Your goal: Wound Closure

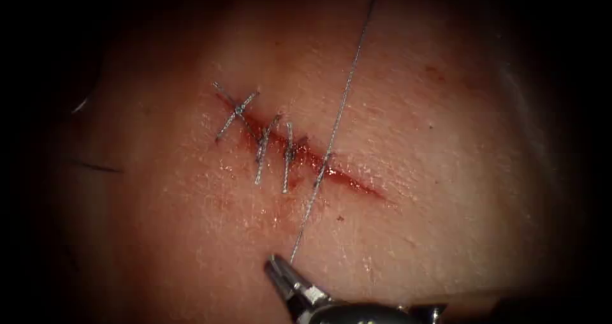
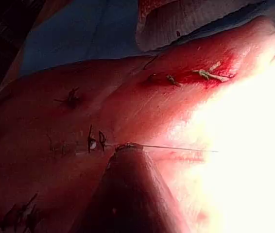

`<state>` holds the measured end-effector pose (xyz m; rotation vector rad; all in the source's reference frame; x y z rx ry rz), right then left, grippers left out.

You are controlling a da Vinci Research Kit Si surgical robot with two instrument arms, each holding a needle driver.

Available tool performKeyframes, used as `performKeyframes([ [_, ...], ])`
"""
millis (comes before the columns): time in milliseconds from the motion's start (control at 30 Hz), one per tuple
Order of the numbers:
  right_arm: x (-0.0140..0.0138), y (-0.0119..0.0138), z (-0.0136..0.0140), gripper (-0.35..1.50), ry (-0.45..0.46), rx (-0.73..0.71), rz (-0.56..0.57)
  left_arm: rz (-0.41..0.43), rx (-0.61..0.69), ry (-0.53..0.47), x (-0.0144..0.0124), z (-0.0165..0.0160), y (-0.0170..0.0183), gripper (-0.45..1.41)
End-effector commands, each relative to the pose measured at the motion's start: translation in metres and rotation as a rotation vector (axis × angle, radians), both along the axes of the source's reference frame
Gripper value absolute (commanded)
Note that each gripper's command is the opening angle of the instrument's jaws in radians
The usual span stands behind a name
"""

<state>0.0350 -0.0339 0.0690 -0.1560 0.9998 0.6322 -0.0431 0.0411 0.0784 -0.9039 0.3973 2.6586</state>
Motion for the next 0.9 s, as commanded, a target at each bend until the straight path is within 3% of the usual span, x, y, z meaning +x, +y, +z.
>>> performKeyframes([
  [33, 0.0007, -0.0013, 0.0003, -0.35, 0.003, 0.005, -0.011, -0.003, -0.002, -0.003, -0.0007, 0.0003, 0.0007, -0.45],
  [300, 0.0015, -0.0029, 0.0001, -0.35, 0.014, 0.012, -0.065, 0.002, -0.008, 0.001, -0.0009, 0.0004, 0.0011, -0.45],
  [900, 0.0014, -0.0035, -0.0001, -0.35, 0.002, 0.015, -0.082, -0.002, -0.008, -0.002, -0.0008, -0.0001, 0.0026, -0.45],
])
